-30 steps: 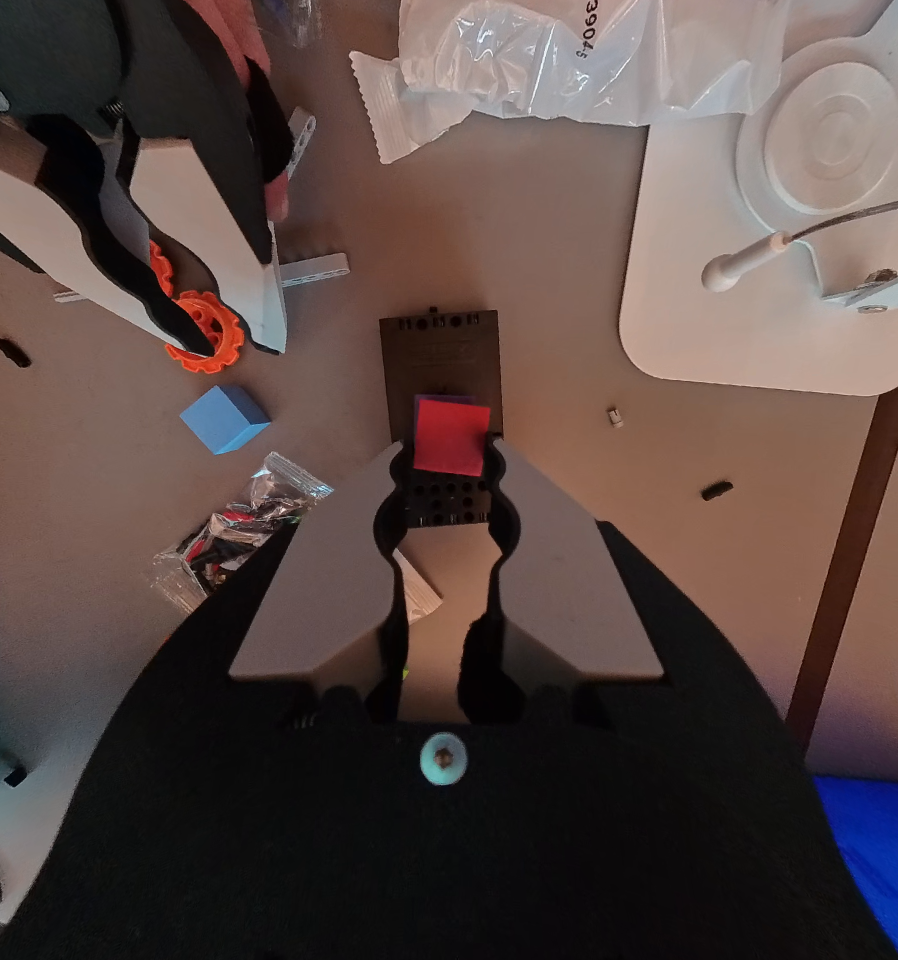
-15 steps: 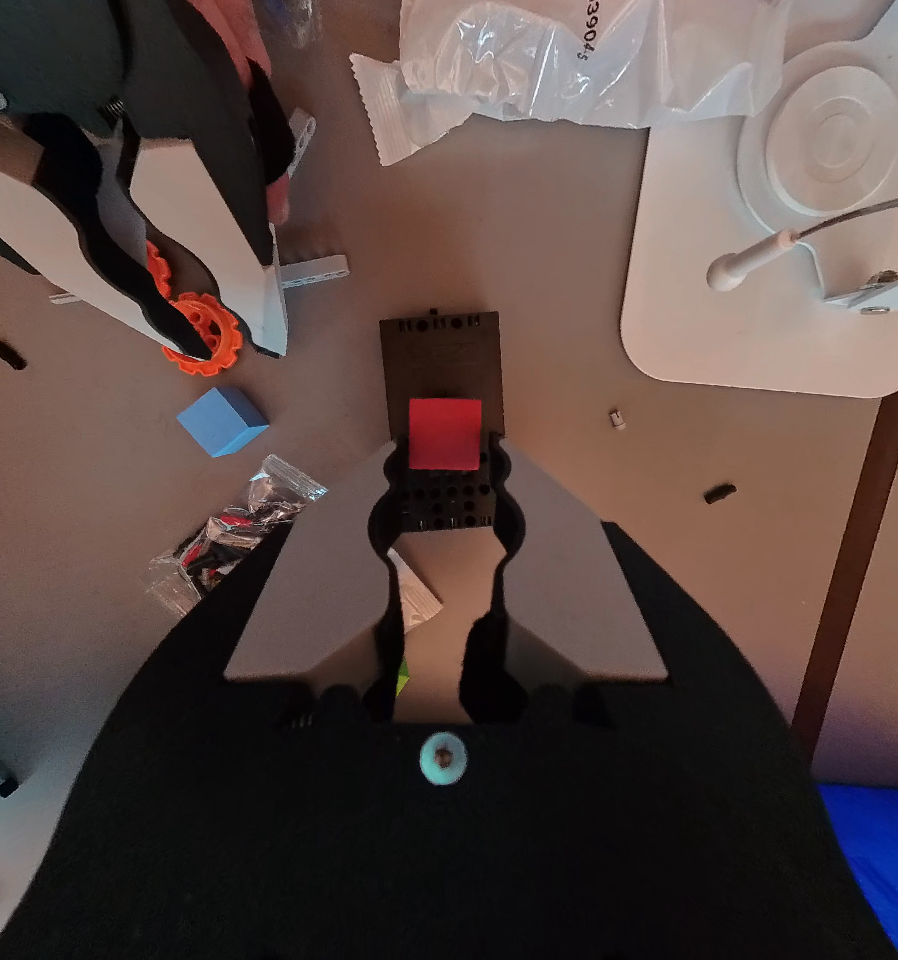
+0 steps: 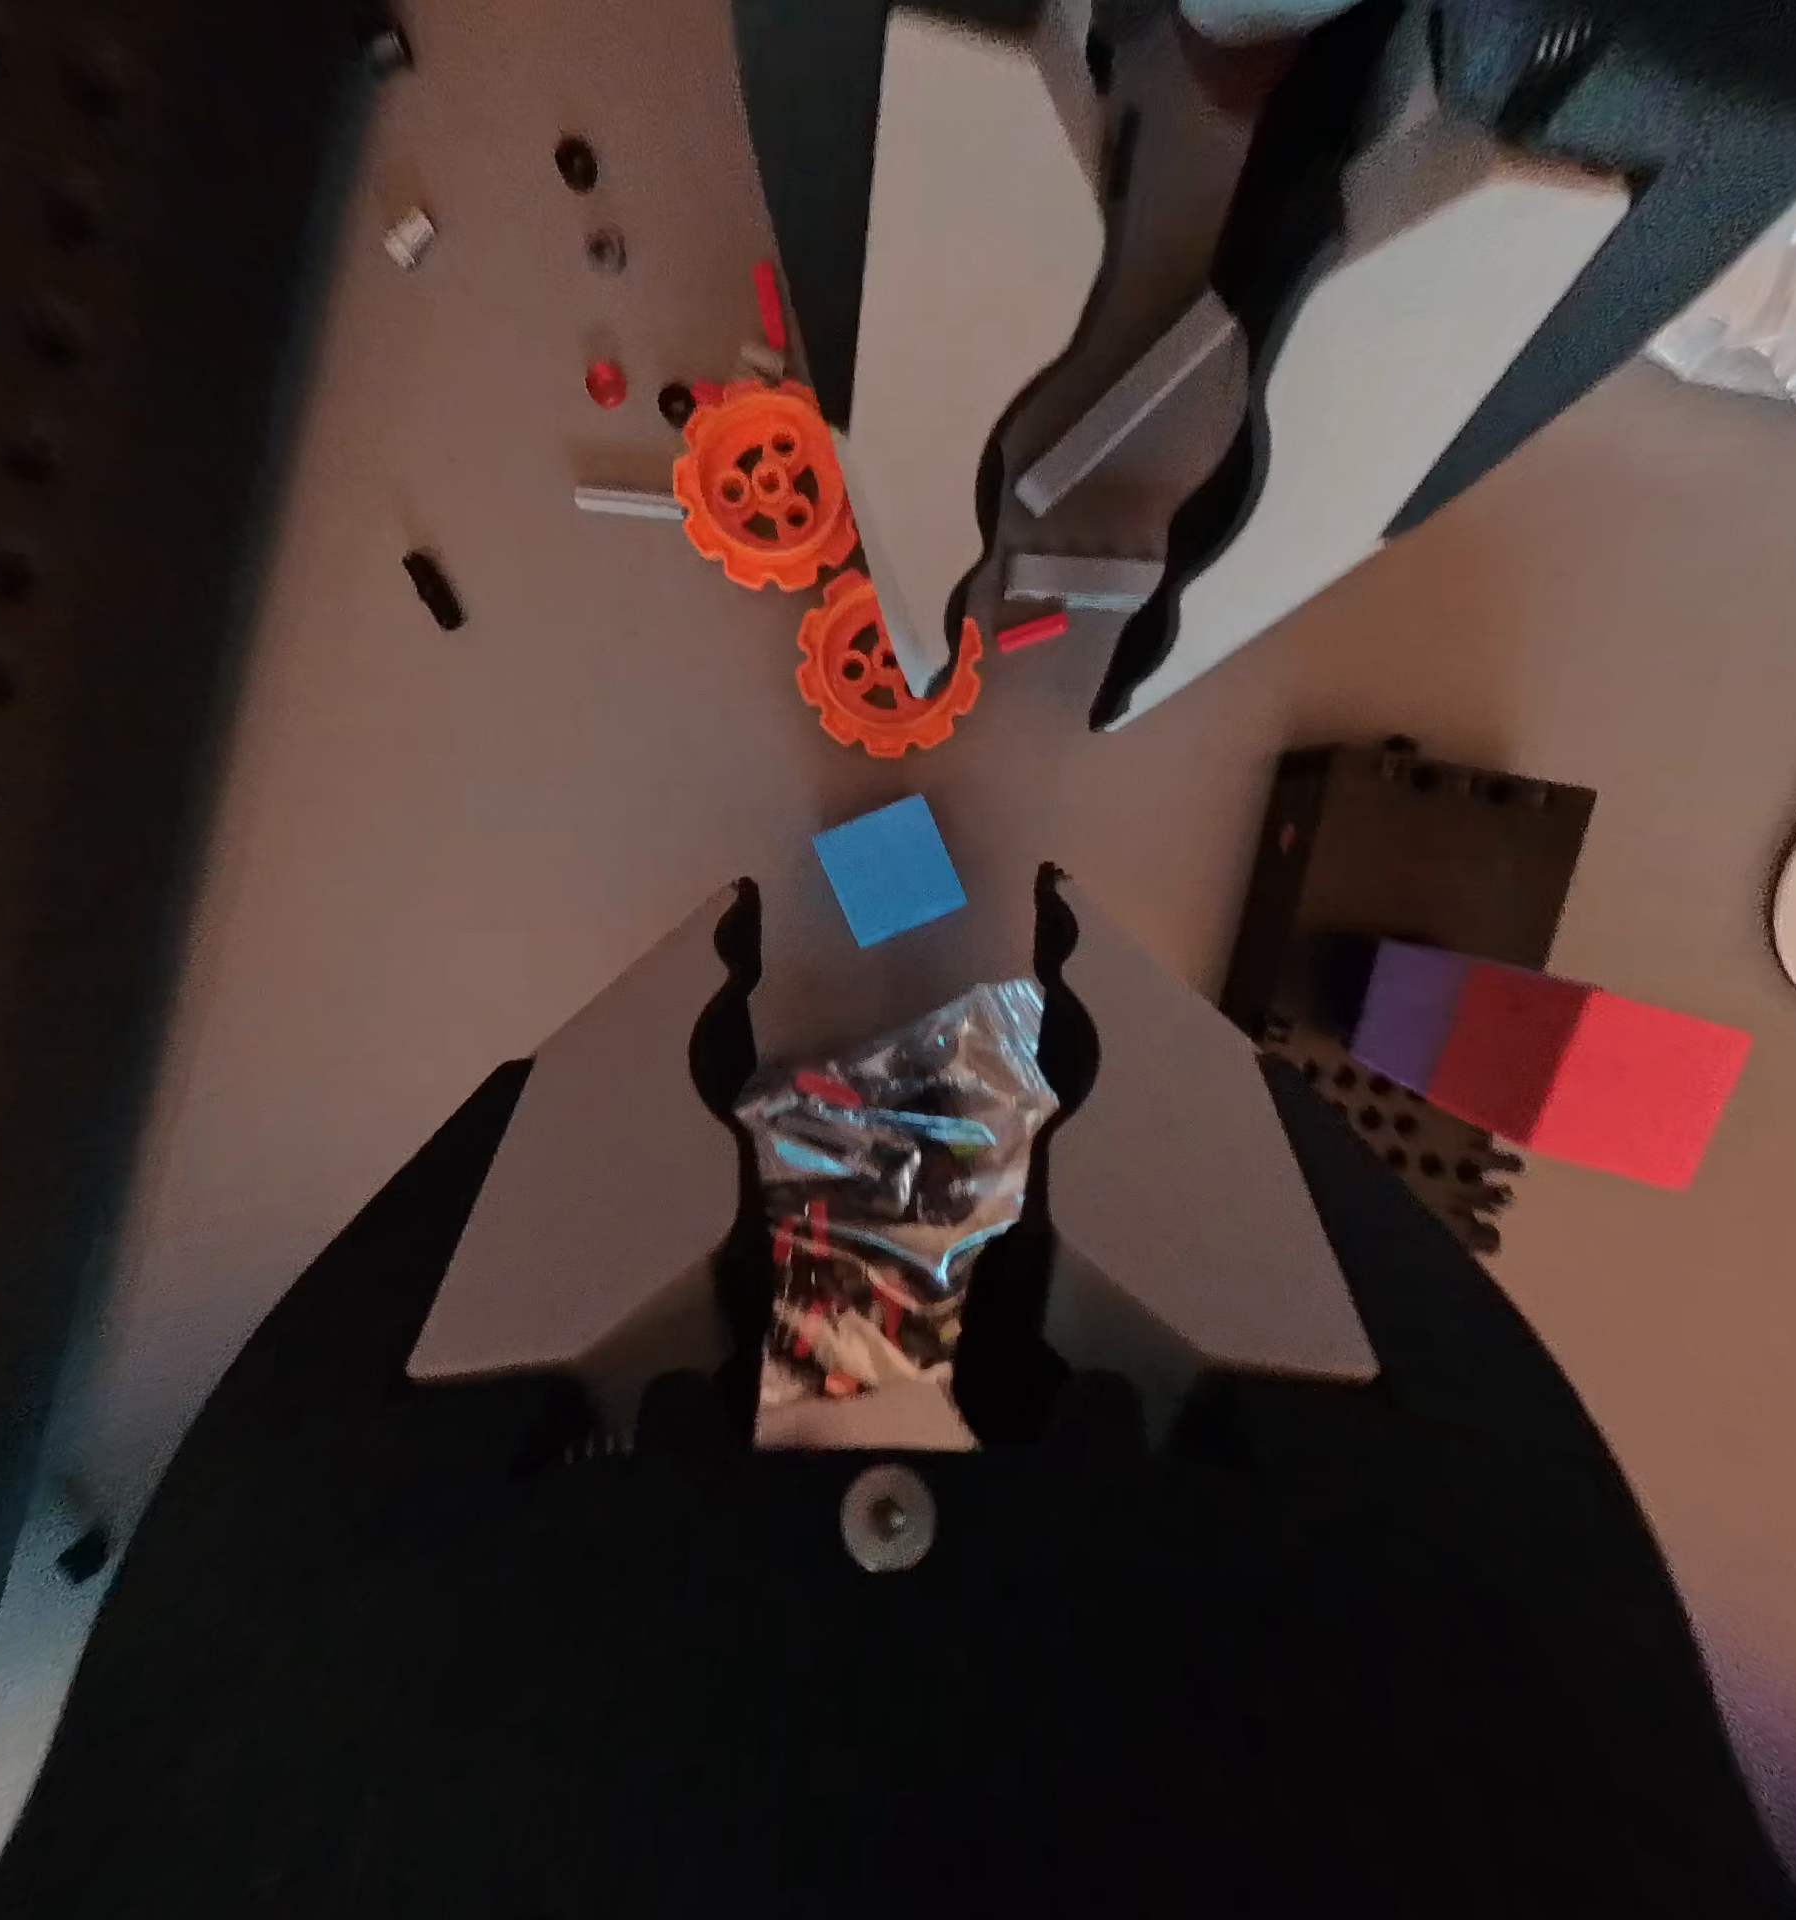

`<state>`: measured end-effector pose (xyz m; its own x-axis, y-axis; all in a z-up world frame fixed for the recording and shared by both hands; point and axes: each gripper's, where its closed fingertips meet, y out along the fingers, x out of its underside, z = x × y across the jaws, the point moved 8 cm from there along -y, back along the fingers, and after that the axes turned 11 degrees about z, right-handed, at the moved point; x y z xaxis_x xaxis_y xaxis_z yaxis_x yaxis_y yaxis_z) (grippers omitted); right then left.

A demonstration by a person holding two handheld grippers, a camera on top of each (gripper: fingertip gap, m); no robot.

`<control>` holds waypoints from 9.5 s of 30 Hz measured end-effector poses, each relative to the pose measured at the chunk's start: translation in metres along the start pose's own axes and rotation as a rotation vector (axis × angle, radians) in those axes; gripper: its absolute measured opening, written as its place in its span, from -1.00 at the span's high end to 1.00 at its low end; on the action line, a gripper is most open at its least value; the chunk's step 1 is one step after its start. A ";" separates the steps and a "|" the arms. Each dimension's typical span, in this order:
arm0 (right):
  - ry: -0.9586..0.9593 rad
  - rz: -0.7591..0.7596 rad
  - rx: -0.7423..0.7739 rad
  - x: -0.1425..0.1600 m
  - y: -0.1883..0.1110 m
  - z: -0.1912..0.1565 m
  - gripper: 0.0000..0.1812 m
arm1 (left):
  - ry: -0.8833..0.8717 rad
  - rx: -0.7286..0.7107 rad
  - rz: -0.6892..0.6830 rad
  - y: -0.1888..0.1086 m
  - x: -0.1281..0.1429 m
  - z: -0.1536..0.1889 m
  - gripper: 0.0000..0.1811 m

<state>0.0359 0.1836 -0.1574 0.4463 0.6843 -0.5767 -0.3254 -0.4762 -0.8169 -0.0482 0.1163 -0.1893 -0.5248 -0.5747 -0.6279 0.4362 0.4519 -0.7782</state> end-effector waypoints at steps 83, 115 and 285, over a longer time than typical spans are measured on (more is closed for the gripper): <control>0.353 0.049 0.304 0.040 -0.109 0.055 0.73 | -0.038 -0.052 0.069 -0.014 0.006 -0.014 0.63; 0.139 -0.148 0.347 -0.006 -0.114 0.063 0.48 | -0.039 -0.060 0.083 -0.020 0.008 -0.015 0.62; 0.245 -0.098 0.242 0.086 -0.042 -0.090 0.77 | -0.033 -0.086 0.099 -0.017 0.005 -0.015 0.58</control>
<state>0.1633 0.2125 -0.1738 0.6623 0.5536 -0.5049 -0.4462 -0.2499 -0.8593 -0.0687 0.1161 -0.1796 -0.4573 -0.5460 -0.7019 0.4195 0.5635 -0.7117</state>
